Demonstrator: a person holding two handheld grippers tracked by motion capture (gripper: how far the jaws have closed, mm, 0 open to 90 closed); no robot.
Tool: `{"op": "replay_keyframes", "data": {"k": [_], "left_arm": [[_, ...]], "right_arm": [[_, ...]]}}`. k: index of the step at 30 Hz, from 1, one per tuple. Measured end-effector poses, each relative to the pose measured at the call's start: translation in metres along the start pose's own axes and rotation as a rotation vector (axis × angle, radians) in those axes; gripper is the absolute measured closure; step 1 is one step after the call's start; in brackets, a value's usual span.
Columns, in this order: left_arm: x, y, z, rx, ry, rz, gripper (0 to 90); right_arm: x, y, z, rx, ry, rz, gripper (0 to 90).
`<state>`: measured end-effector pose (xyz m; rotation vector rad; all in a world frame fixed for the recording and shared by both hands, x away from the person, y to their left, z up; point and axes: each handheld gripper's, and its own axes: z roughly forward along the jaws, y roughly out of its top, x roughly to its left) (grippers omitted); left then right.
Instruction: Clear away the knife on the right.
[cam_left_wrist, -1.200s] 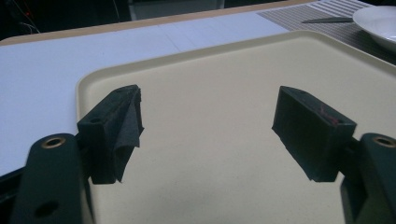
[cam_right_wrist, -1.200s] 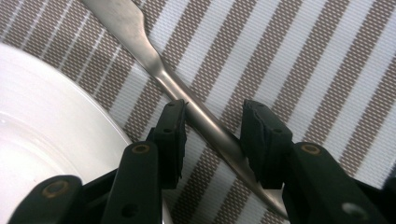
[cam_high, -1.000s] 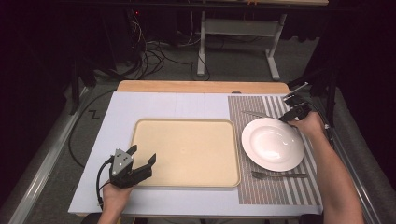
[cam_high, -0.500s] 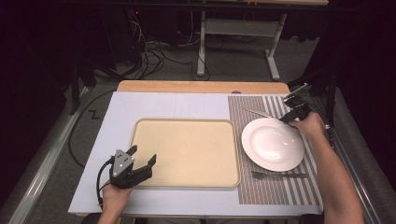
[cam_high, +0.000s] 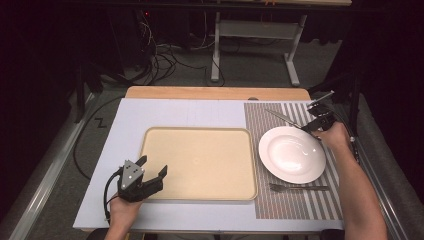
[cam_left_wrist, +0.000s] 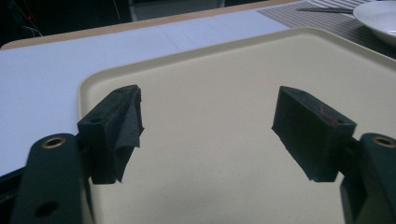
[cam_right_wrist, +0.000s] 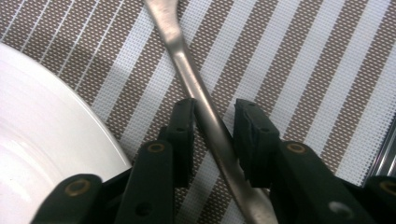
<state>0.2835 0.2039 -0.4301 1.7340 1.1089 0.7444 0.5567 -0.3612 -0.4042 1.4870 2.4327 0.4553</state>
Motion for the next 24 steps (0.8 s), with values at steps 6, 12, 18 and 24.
{"op": "replay_keyframes", "data": {"k": [6, 12, 18, 24], "left_arm": [[-0.001, 0.0, -0.001, -0.003, 0.0, 0.004, 25.2], [-0.002, 0.001, -0.003, -0.018, -0.001, -0.005, 25.2], [-0.001, 0.001, -0.005, -0.018, -0.011, -0.003, 25.2], [-0.003, 0.001, -0.002, -0.002, -0.039, 0.016, 25.1]], "right_arm": [[0.006, 0.003, 0.0, 0.022, -0.039, -0.024, 72.2], [0.01, 0.015, 0.002, 0.045, -0.051, -0.053, 69.2], [0.016, 0.027, 0.008, 0.04, -0.036, -0.041, 67.2], [0.017, 0.033, 0.011, 0.034, -0.022, -0.012, 69.3]]}}
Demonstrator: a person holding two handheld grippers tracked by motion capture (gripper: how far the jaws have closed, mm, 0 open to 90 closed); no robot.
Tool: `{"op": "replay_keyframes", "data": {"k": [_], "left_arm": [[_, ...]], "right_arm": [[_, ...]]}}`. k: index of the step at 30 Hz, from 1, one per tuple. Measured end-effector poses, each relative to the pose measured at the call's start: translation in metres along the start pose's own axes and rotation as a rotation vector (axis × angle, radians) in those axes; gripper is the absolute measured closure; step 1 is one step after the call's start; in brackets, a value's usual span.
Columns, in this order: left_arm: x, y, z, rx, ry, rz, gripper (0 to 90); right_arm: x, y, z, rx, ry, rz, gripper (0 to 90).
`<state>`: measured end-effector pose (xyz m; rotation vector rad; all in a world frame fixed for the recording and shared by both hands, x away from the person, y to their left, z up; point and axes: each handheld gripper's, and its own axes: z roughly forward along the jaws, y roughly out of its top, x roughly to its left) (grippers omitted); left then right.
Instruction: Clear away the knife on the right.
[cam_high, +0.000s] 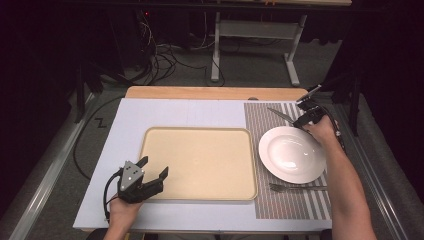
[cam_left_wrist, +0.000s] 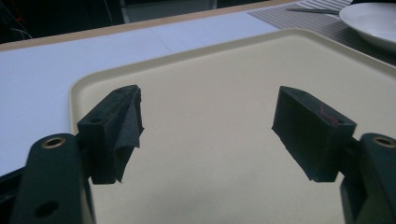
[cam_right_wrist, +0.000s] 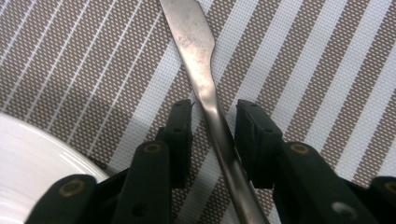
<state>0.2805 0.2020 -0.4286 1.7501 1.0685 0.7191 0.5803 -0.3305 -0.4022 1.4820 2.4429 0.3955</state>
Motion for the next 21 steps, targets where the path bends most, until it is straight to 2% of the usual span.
{"op": "replay_keyframes", "data": {"k": [8, 16, 21], "left_arm": [[0.0023, -0.0004, -0.0004, -0.005, 0.001, -0.011, 25.1], [0.0071, -0.0007, -0.0001, -0.006, 0.008, -0.026, 25.1], [0.0058, -0.0007, 0.0001, -0.003, -0.001, -0.02, 25.1]], "right_arm": [[0.0016, 0.0037, 0.0004, 0.022, -0.005, 0.005, 75.2], [-0.0005, 0.0023, 0.0003, 0.014, 0.008, 0.014, 79.4], [-0.0019, 0.0003, 0.0002, 0.005, 0.022, 0.013, 80.8]]}}
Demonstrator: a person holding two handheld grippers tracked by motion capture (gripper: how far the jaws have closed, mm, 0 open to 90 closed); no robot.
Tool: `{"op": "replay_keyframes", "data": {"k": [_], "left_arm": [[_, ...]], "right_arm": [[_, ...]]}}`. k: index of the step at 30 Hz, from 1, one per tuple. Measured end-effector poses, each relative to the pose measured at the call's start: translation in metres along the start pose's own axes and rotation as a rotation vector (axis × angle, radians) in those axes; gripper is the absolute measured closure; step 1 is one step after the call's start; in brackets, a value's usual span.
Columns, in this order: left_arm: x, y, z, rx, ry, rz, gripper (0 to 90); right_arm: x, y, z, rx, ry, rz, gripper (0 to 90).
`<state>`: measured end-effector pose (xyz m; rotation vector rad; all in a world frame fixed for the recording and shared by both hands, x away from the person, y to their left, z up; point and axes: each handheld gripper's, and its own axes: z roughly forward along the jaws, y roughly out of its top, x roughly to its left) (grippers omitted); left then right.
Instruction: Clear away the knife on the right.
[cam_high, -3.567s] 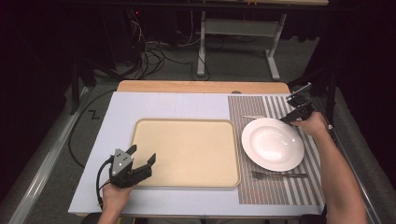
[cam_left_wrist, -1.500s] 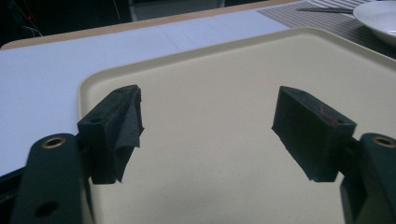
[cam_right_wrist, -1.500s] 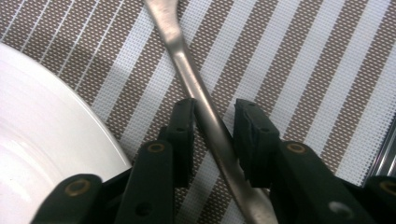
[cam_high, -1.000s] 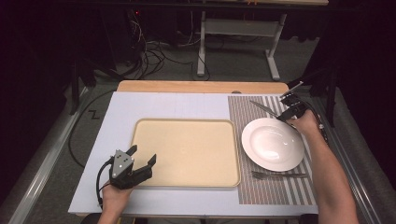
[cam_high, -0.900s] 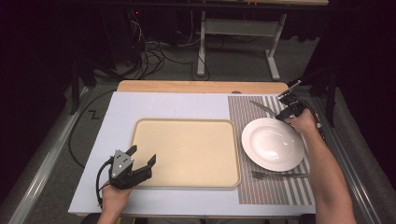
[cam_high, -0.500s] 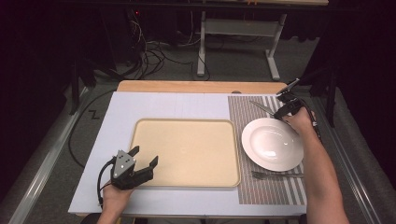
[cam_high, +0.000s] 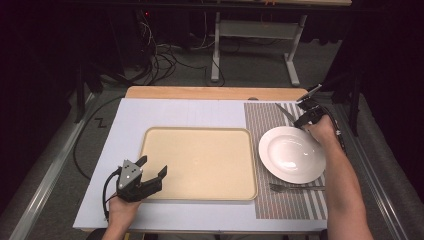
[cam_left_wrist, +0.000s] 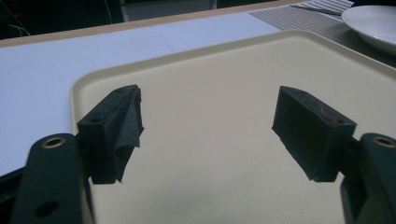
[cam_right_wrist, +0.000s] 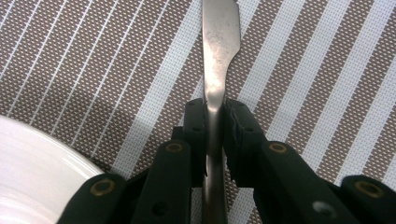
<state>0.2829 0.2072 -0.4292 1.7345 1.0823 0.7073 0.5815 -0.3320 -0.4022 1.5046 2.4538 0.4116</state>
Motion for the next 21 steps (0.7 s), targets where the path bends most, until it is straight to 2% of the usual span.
{"op": "replay_keyframes", "data": {"k": [7, 12, 21], "left_arm": [[0.001, 0.0, -0.001, -0.005, 0.005, -0.01, 25.1], [0.002, 0.0, 0.0, -0.006, 0.006, -0.018, 25.1], [0.001, 0.0, 0.0, -0.006, 0.01, -0.012, 25.1]], "right_arm": [[0.003, 0.001, 0.0, 0.005, -0.023, -0.015, 81.1], [0.005, 0.001, -0.003, 0.019, -0.055, -0.057, 81.2], [-0.001, -0.008, -0.023, -0.007, -0.084, -0.064, 81.2]]}}
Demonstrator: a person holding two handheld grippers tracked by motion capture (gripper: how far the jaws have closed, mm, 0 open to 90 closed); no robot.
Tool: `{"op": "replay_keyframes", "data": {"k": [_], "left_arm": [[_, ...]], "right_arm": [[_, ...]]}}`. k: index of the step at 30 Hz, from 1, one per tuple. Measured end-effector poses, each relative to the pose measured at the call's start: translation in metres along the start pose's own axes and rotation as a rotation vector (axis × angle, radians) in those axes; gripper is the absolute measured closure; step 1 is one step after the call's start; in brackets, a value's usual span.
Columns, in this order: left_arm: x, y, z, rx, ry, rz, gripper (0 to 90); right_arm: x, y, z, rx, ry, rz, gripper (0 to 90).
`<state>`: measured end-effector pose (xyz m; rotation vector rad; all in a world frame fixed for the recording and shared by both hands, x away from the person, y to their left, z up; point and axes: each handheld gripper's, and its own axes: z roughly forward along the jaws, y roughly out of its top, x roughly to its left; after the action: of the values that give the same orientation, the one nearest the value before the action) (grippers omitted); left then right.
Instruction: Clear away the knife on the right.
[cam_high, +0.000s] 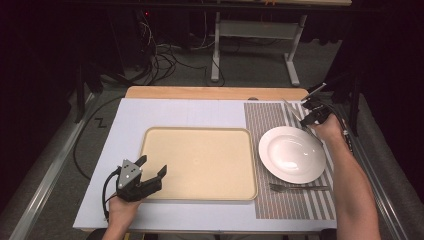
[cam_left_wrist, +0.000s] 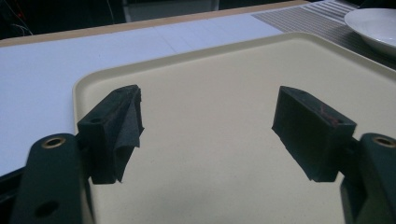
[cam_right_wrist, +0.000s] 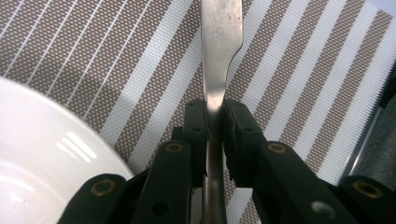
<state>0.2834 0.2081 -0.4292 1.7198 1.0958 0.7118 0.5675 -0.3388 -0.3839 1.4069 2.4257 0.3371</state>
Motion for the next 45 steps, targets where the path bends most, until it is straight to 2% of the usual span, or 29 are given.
{"op": "replay_keyframes", "data": {"k": [6, 16, 23, 25, 27, 31, 41, 45], "left_arm": [[0.001, 0.0, -0.001, -0.005, 0.003, -0.004, 25.1], [0.0, 0.0, -0.001, -0.014, 0.006, -0.002, 25.2], [0.003, 0.001, -0.002, -0.017, 0.015, -0.009, 25.2], [0.004, 0.001, -0.001, -0.018, 0.011, -0.024, 25.2], [0.006, 0.001, -0.001, -0.014, 0.016, -0.027, 25.2], [0.008, 0.002, -0.001, -0.014, 0.013, -0.049, 25.2], [0.008, 0.001, -0.001, -0.007, 0.013, -0.016, 23.6], [0.006, 0.001, -0.003, -0.008, 0.004, -0.023, 23.1]], "right_arm": [[0.003, -0.003, -0.012, -0.011, -0.011, -0.023, 81.2], [0.006, -0.011, -0.038, -0.047, -0.02, -0.024, 81.1], [0.012, -0.023, -0.062, -0.067, -0.013, -0.02, 81.1], [0.016, -0.026, -0.068, -0.074, -0.011, -0.021, 81.2], [0.017, -0.03, -0.073, -0.087, 0.006, -0.018, 81.1], [0.025, -0.037, -0.078, -0.088, 0.007, -0.031, 81.1], [0.053, -0.038, -0.082, -0.072, 0.04, -0.089, 81.1], [0.065, -0.037, -0.088, -0.096, 0.042, -0.119, 81.1]]}}
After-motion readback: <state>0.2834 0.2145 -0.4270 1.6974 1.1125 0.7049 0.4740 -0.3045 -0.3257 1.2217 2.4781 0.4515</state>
